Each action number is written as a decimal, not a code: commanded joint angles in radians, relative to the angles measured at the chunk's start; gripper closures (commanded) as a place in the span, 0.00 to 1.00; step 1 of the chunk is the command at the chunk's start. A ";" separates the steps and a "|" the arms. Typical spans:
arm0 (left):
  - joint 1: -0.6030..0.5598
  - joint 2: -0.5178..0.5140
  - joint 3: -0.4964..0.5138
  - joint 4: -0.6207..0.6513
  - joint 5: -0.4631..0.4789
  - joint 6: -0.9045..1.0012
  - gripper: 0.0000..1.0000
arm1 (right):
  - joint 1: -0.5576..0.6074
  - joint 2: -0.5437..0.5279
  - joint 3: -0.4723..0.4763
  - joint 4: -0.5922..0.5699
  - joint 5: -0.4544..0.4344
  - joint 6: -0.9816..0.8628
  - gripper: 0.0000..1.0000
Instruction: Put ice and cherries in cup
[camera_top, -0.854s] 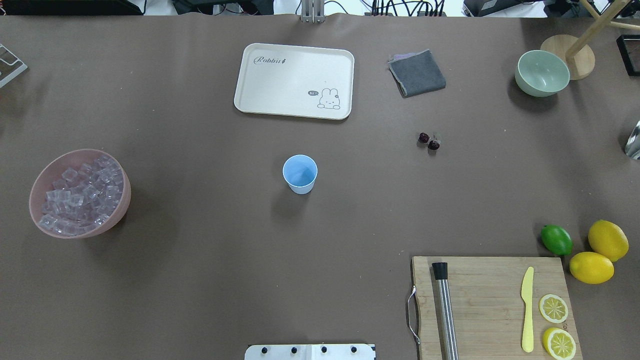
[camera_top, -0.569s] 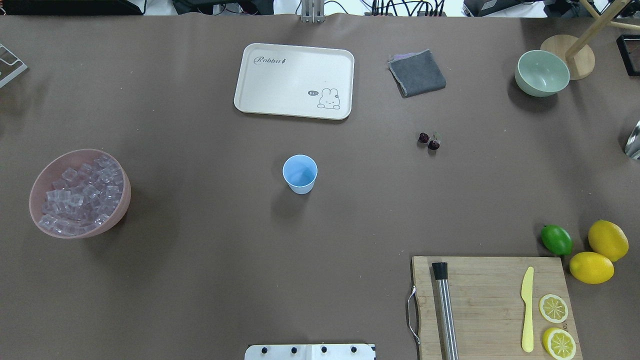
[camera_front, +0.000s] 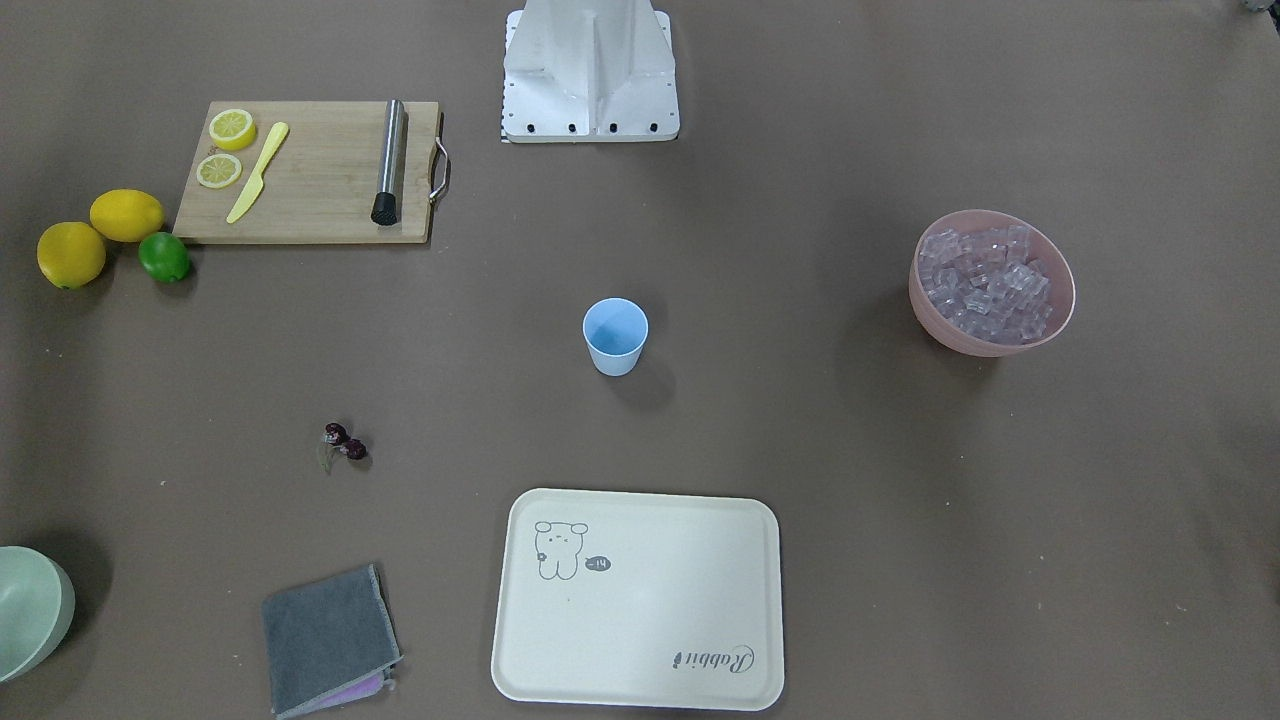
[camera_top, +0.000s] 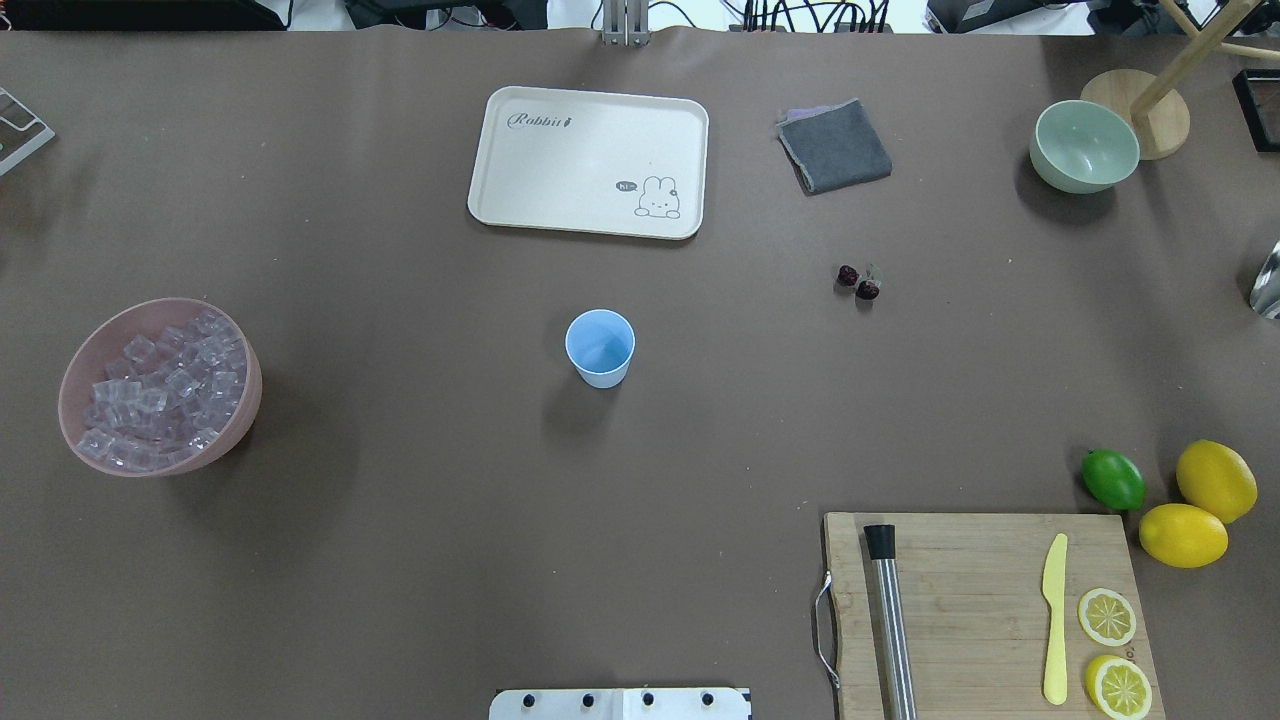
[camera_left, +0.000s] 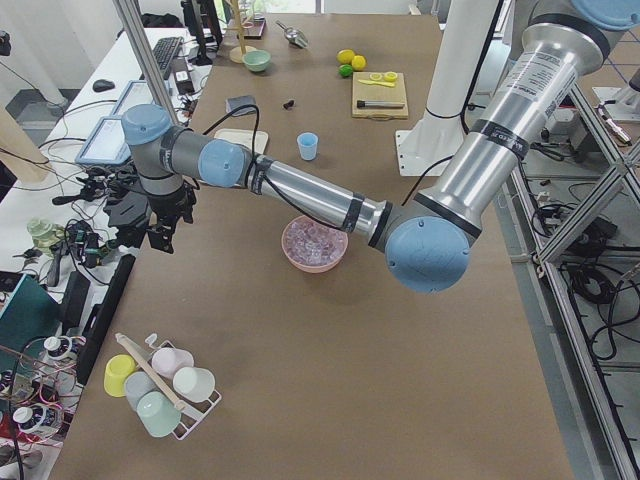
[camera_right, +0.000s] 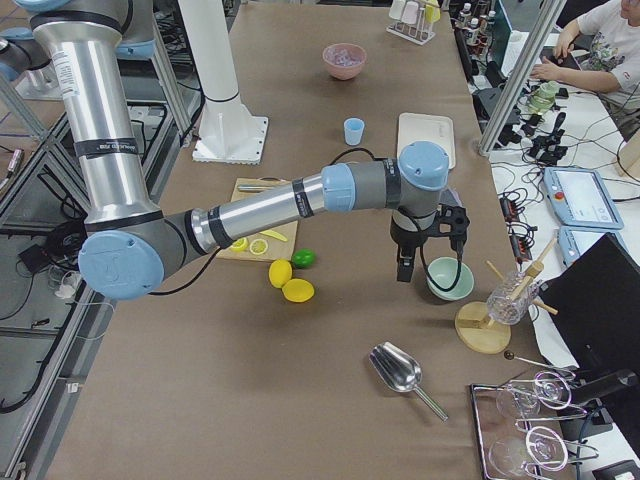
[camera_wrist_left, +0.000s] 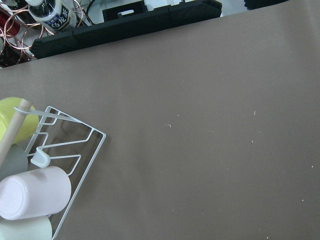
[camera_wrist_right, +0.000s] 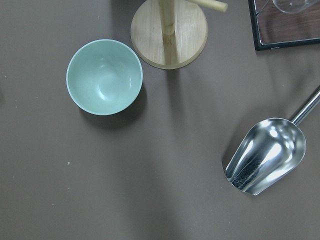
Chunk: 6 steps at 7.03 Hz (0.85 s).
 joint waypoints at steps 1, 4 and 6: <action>0.000 0.015 -0.007 -0.023 -0.002 0.008 0.02 | 0.000 -0.001 0.005 0.001 0.000 0.000 0.00; 0.003 0.038 -0.082 -0.024 0.002 0.007 0.02 | 0.002 -0.003 0.006 0.000 -0.003 0.001 0.00; 0.005 0.055 -0.128 -0.030 0.013 0.008 0.02 | 0.002 -0.004 0.005 0.000 -0.014 0.002 0.00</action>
